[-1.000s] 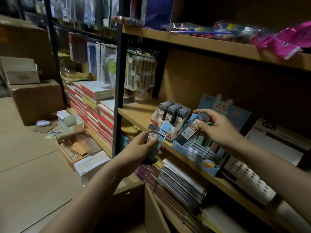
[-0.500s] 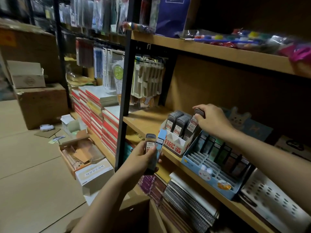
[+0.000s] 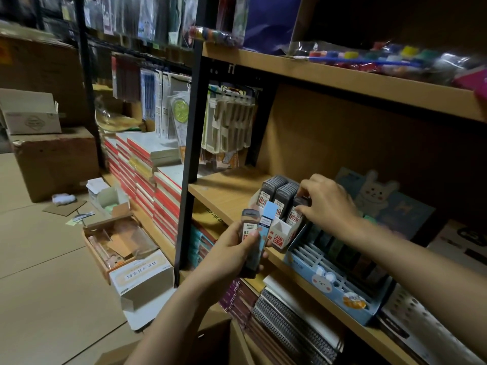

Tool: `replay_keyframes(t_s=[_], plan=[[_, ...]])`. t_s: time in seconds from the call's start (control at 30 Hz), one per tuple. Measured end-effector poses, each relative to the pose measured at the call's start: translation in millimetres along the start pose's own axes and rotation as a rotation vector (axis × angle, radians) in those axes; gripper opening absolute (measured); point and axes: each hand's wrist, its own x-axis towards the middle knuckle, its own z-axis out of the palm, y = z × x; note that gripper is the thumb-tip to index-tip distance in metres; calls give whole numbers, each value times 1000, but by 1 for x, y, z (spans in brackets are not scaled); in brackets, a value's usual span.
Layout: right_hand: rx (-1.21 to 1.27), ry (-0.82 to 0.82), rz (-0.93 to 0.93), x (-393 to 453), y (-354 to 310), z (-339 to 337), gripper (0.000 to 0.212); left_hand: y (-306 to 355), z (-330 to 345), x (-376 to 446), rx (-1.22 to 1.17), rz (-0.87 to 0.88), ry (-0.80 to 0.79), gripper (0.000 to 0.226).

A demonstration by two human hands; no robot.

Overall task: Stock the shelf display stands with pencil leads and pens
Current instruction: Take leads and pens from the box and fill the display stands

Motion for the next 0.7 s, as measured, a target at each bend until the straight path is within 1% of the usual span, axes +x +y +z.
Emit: replay_keyframes(t_s=[0.07,0.1,0.13,0.17,0.2,0.27,0.33,0.37,0.4,0.5,0.57,0.63,0.7], plan=[[-59,32,-36,-2,0,0,25,1,3,-2,-2,-3,-38,26],[-23,75,-51,-2,0,-3,24,1,4,-3,-2,-2,-50,26],[81,114,-47,-2,-2,-10,21,2,3,-4,-1,1,-59,26],[237,128,-28,-3,-5,-19,17,2,3,-4,-2,4,-65,26],[400,96,3,-5,-9,-27,14,2,3,-5,-4,7,-71,26],[634,-95,50,-13,-19,-38,15,3,4,-6,-12,12,-90,27],[817,-302,116,-25,-28,-39,31,4,8,-8,-14,26,-122,28],[897,-352,156,-32,-31,-39,36,4,11,-9,-1,36,-138,29],[947,-361,191,-37,-32,-40,37,4,14,-9,9,42,-150,30],[941,-273,245,-46,-17,-56,35,2,24,-12,-4,17,-135,32],[901,-178,259,-51,3,-72,34,-2,28,-12,-5,8,-61,30],[793,-77,255,-57,25,-87,33,-6,32,-12,44,-3,33,26],[626,20,242,-65,39,-92,32,-10,36,-13,92,-28,78,24]])
